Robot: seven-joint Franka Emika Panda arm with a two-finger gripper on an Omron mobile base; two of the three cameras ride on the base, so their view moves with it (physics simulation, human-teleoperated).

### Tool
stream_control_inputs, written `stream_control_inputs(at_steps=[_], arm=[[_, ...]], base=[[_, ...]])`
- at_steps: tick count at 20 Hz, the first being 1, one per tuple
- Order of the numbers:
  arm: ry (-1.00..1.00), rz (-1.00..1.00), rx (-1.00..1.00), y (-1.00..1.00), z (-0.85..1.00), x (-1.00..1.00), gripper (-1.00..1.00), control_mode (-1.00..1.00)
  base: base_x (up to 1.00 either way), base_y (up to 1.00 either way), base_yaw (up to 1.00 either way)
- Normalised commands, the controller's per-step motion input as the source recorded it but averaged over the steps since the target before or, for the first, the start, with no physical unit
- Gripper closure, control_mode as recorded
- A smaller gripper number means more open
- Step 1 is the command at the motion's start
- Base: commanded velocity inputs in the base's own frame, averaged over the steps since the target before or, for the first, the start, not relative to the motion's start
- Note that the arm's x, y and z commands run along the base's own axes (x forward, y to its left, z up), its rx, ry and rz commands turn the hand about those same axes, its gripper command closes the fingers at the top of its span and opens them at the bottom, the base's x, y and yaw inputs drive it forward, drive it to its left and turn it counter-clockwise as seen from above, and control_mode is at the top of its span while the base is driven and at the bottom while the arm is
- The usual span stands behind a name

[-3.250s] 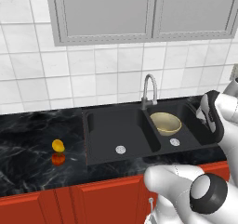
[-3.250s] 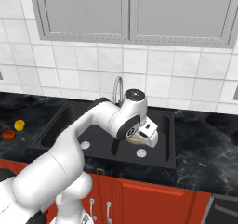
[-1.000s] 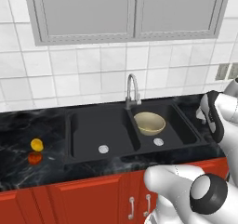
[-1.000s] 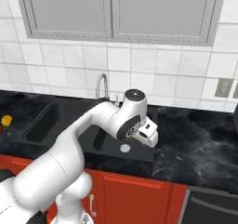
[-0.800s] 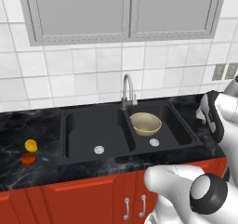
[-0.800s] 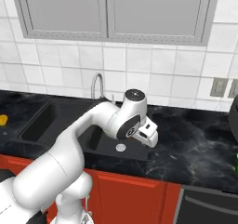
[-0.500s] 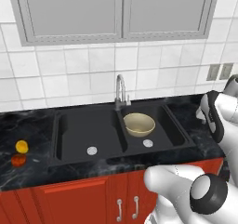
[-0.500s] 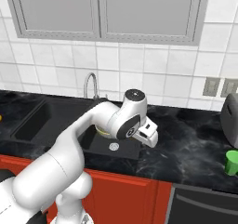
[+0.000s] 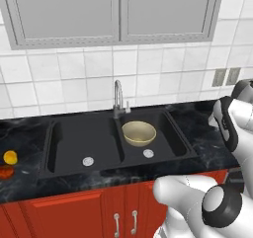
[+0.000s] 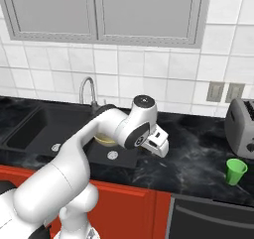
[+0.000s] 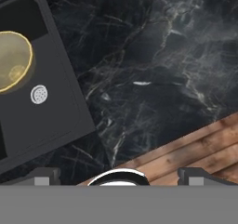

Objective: Remove the mango and tomato from the sink. Then move the bowl and cup from the counter to the sink for washing.

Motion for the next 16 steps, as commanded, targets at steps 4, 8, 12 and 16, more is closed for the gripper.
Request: stream_control_inputs(at_steps=[4, 8, 12, 16], arm=[[0.00, 0.00, 0.00, 0.00, 0.00, 0.00, -1.00, 1.00], [0.00, 0.00, 0.00, 0.00, 0.00, 0.00, -1.00, 1.00], [0.00, 0.00, 0.00, 0.00, 0.00, 0.00, -1.00, 1.00], [0.00, 0.00, 0.00, 0.00, 0.00, 0.00, -1.00, 1.00]], base=[[0.08, -0.35, 0.00], [0.09, -0.34, 0.00], [0.10, -0.33, 0.00], [0.14, -0.27, 0.00]])
